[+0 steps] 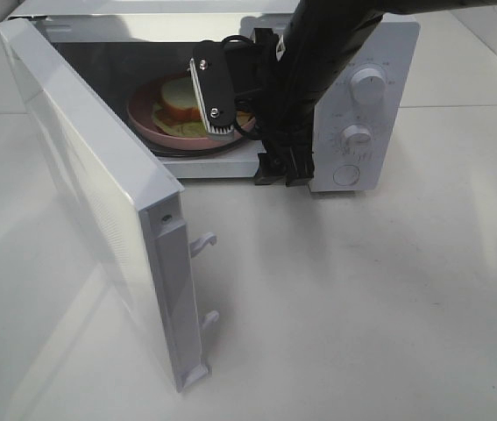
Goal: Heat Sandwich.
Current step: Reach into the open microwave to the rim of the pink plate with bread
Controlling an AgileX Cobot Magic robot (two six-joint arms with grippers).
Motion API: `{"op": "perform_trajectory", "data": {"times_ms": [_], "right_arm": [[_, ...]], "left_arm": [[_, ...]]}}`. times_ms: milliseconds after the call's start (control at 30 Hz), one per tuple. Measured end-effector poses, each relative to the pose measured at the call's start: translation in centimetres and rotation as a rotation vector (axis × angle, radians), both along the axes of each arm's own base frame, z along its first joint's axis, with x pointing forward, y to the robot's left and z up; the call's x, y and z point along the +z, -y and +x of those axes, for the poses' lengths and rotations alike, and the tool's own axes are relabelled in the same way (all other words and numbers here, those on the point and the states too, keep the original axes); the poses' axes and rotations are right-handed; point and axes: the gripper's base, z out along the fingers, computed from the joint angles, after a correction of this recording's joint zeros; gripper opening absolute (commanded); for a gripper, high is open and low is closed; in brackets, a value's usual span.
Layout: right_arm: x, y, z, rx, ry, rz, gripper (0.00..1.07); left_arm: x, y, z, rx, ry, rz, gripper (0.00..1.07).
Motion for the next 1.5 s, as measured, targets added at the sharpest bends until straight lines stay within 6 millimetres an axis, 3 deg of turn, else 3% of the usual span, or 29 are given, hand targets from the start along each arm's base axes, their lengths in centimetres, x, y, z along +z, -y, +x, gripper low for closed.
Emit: {"op": "perform_trajectory", "data": {"times_ms": [1133,1367,1500], "right_arm": [[-5.9,-5.1,7.3,0.006,0.068,0.033,0.88],[-6.7,-5.4,7.9,0.01,0.071,0.018,0.86],[-7.4,-5.5,8.0,0.01,0.056,0.009,0.79]], "left_arm": [[0.0,0.0,0.0,0.001,0.0,0.001,0.99],[0.0,0.0,0.0,0.001,0.0,0.002,0.99],[0.0,-0.1,0.0,0.004,0.0,0.006,0.99]]}}
